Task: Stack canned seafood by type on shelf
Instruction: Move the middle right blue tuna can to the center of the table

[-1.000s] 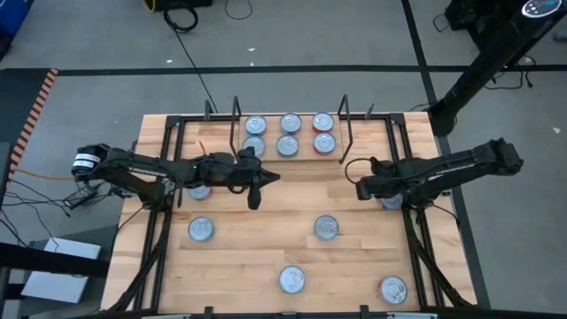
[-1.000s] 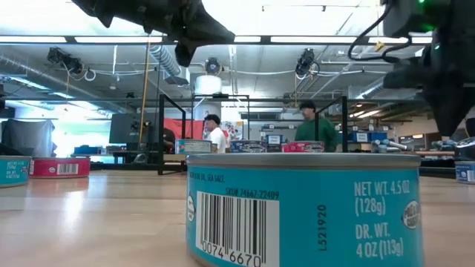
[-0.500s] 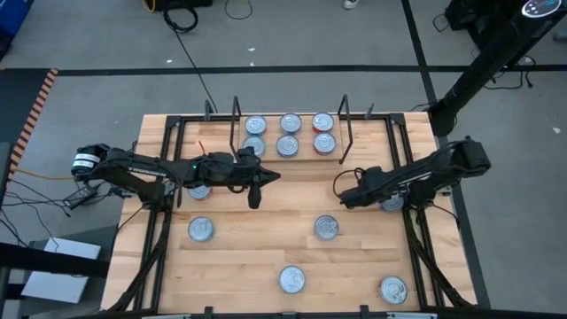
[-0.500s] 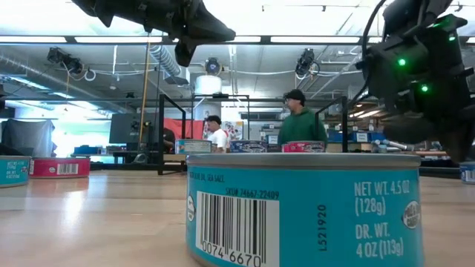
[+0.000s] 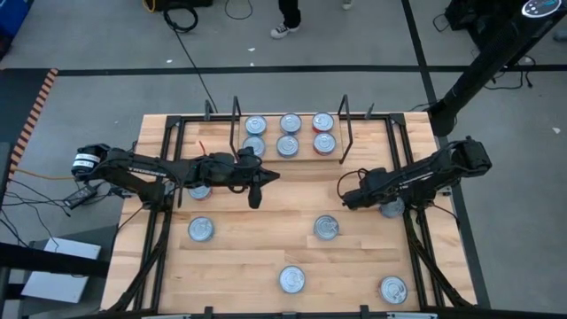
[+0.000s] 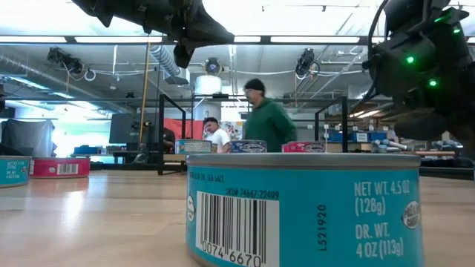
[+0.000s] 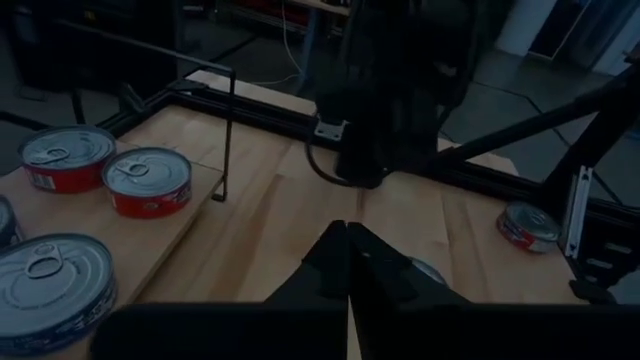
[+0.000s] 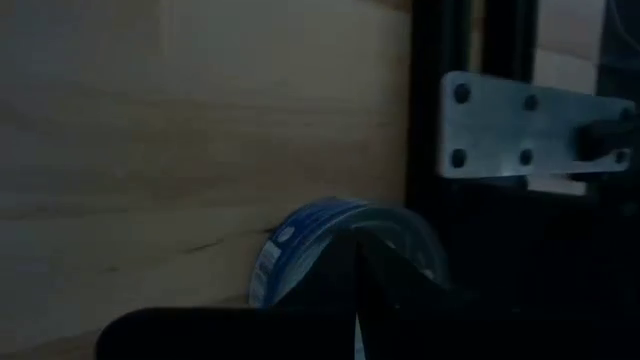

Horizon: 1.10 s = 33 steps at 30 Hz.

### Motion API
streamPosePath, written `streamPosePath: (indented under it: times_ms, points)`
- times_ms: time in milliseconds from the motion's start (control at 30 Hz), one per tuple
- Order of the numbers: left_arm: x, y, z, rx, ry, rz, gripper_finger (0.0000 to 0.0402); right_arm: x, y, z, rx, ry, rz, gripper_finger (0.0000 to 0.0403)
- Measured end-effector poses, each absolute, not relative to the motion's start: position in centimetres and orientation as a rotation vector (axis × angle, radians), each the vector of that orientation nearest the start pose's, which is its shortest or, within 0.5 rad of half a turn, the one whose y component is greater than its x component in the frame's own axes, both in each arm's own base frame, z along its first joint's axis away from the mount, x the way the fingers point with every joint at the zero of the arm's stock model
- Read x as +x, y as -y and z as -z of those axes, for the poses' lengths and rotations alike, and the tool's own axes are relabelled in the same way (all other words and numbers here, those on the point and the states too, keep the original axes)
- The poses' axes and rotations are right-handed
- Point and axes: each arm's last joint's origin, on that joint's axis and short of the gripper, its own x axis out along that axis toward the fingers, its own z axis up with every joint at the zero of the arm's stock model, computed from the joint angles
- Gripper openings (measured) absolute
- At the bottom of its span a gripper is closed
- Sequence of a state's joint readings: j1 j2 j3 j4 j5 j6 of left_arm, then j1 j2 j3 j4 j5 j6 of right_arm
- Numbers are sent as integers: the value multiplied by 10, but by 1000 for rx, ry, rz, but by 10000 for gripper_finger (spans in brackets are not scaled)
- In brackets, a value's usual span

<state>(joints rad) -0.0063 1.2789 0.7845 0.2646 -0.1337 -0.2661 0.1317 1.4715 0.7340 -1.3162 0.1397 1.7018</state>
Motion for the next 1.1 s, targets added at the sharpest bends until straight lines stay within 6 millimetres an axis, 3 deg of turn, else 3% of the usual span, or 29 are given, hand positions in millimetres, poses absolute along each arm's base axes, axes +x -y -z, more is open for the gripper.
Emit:
streamPosePath:
  times_ms: [367, 667, 800, 967, 1100]
  points:
    - [282, -2, -270, -248, -219, -158, 4, 183, -21, -145, 895, -1323, 1396, 4]
    - [282, -2, -270, -248, -219, -157, 4, 219, -24, -145, 969, -1125, 1046, 4]
    - [282, -2, -270, -248, -218, -157, 4, 233, -26, -164, 887, -1131, 933, 5]
    - [282, -2, -270, -248, -218, -156, 4, 249, -28, -204, 844, -1096, 816, 10]
    - [282, -2, -270, -248, -219, -156, 4, 245, -26, -232, 808, -1089, 842, 28]
